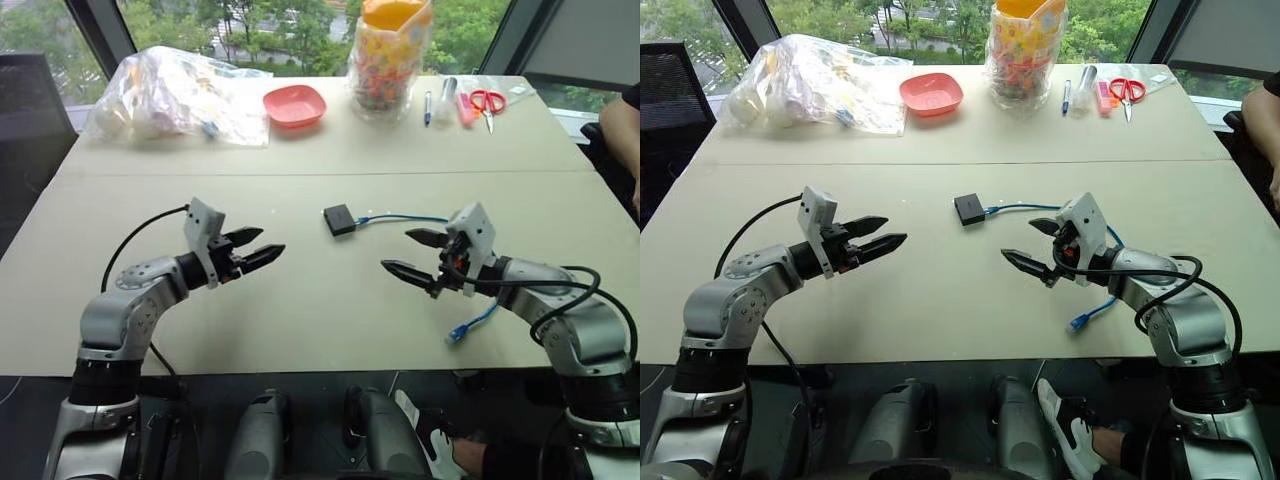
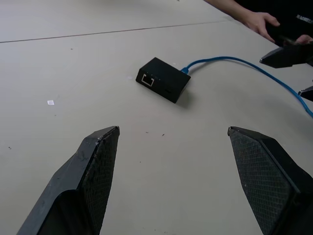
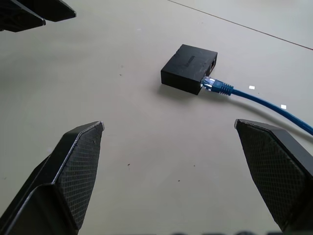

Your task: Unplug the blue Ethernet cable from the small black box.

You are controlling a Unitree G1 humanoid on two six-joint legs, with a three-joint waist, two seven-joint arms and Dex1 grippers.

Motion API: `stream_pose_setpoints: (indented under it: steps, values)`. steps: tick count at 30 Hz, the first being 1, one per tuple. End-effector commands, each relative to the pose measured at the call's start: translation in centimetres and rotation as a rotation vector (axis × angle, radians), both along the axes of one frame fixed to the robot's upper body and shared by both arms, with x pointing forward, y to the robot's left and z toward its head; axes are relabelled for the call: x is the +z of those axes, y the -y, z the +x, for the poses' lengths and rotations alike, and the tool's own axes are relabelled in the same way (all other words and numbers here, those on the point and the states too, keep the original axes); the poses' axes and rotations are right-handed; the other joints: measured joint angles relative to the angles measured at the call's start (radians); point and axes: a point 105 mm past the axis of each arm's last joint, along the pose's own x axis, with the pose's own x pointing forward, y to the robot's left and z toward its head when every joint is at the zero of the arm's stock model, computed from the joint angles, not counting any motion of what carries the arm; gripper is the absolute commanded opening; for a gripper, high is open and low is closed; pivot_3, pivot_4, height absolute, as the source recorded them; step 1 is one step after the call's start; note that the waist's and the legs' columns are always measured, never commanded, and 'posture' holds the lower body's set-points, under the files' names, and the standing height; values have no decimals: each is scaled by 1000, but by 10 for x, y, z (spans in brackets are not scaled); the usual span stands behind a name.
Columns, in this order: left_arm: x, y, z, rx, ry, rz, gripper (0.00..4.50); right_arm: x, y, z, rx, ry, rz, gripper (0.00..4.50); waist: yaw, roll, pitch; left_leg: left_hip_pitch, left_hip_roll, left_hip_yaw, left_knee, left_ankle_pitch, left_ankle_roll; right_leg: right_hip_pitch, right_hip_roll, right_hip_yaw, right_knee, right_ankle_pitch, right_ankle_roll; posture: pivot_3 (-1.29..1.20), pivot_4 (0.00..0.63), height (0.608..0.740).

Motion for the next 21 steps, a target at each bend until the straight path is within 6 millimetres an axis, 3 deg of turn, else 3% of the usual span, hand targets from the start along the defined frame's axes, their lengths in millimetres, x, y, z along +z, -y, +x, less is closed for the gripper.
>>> stream_pose_setpoints:
  steps: [1,21]
  values:
    - [12,4,-3,-12,58,4,3675,10,-3,3,17,54,-9,4500,0,0,0,0,0,0,0,0,0,0,0,0,0,0,0,0,150,740]
    - [24,2,8,-25,103,7,3675,6,-4,6,21,71,-27,4500,0,0,0,0,0,0,0,0,0,0,0,0,1,0,0,0,150,740]
